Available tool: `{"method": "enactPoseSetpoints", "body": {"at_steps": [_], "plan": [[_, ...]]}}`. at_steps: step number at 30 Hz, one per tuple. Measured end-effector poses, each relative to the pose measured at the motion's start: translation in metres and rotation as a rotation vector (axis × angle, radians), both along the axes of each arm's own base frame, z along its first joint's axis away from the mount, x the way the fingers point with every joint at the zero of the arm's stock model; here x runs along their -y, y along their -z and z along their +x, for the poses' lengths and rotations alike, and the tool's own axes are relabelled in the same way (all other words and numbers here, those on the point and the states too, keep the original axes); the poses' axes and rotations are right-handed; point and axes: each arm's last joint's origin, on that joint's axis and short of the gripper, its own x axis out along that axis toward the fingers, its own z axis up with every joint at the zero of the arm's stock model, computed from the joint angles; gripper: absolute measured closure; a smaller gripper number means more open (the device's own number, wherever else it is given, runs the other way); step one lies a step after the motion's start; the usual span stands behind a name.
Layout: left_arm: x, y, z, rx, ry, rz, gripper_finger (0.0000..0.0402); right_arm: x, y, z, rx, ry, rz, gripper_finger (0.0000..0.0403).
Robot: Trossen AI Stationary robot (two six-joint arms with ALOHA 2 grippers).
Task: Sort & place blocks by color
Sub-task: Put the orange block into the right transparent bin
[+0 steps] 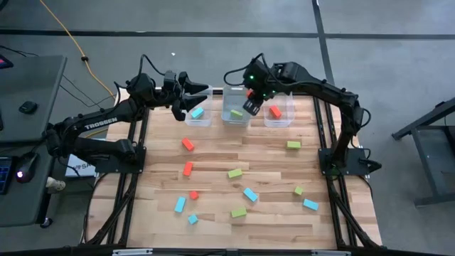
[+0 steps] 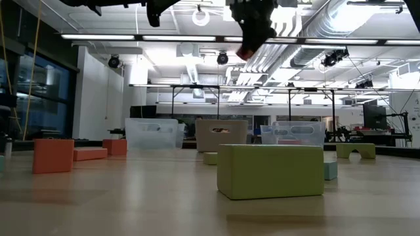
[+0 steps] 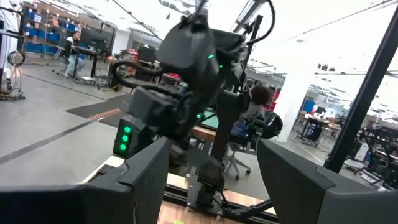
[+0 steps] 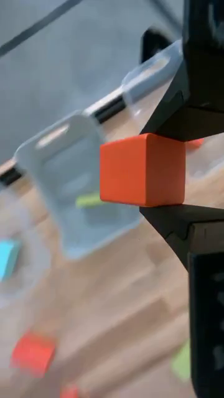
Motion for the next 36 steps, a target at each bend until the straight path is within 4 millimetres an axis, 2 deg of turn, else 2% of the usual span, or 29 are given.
{"method": "enactPoseSetpoints", "body": {"at_steps": [5,13,19,24,31,36], "plan": [[0.0,0.0,0.0,-0.001,0.0,-0.001,0.0177,0.024,0.021,-0.01,-0.094,0.091,-0.009,0.0288],[-0.001,0.004,0.001,-0.036,-0.001,-0.027,0.0177,0.066,0.079,-0.027,-0.15,0.187,0.055,0.0288],[-0.001,0.008,0.001,-0.068,-0.001,-0.051,0.0177,0.092,0.116,-0.05,-0.172,0.268,0.137,0.0288],[-0.001,0.01,0.001,-0.084,-0.002,-0.064,0.0177,0.106,0.135,-0.066,-0.164,0.287,0.195,0.0288],[-0.001,0.012,0.001,-0.104,-0.002,-0.078,0.0177,0.123,0.149,-0.083,-0.134,0.3,0.209,0.0288],[-0.001,0.012,0.002,-0.104,-0.001,-0.078,0.0177,0.13,0.164,-0.096,-0.115,0.318,0.258,0.0271]]}}
